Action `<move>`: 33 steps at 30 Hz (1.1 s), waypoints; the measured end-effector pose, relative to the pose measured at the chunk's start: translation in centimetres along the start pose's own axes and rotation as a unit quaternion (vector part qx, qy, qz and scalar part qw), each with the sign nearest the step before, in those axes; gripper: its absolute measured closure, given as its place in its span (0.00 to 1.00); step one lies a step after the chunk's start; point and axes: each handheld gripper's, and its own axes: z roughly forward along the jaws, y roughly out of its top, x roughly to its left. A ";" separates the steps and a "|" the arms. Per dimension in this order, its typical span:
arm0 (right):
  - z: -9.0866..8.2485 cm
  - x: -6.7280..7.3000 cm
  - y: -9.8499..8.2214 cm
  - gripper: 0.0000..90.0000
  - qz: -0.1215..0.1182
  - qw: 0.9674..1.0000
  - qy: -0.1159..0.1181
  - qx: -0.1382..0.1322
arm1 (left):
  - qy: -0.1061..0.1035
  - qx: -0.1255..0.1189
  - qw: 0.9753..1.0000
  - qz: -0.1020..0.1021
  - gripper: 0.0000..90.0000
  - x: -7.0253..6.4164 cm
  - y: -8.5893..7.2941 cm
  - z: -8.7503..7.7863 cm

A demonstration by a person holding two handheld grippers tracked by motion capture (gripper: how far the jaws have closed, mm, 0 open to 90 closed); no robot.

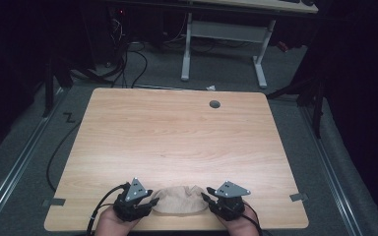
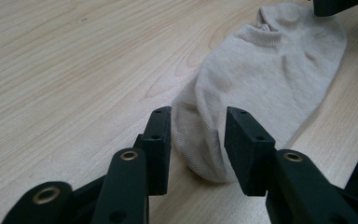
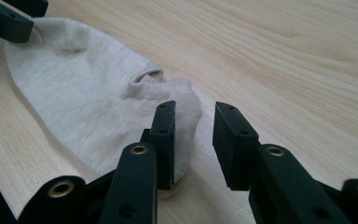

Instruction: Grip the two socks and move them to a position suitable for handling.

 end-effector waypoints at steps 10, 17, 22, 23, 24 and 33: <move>-0.1 -1.7 0.9 0.71 0.011 0.999 -0.023 -0.025 | 0.018 -0.034 0.999 -0.031 0.61 1.7 -0.5 -1.5; 0.0 -4.1 0.9 0.67 0.034 0.997 -0.051 -0.038 | 0.048 -0.048 0.997 -0.038 0.57 5.0 -0.7 -2.3; 0.2 -6.3 0.4 0.64 0.059 0.994 -0.081 -0.042 | 0.068 -0.053 0.994 -0.061 0.55 8.1 -1.2 -2.7; 0.2 -6.8 0.2 0.64 0.065 0.993 -0.086 -0.041 | 0.076 -0.054 0.994 -0.061 0.54 8.6 -1.3 -2.8; 0.1 -7.2 0.0 0.63 0.068 0.992 -0.094 -0.041 | 0.087 -0.055 0.993 -0.062 0.54 9.0 -1.4 -2.9; -1.1 -10.8 -2.3 0.61 0.112 0.981 -0.151 -0.044 | 0.124 -0.054 0.987 -0.082 0.52 11.5 -1.9 -3.3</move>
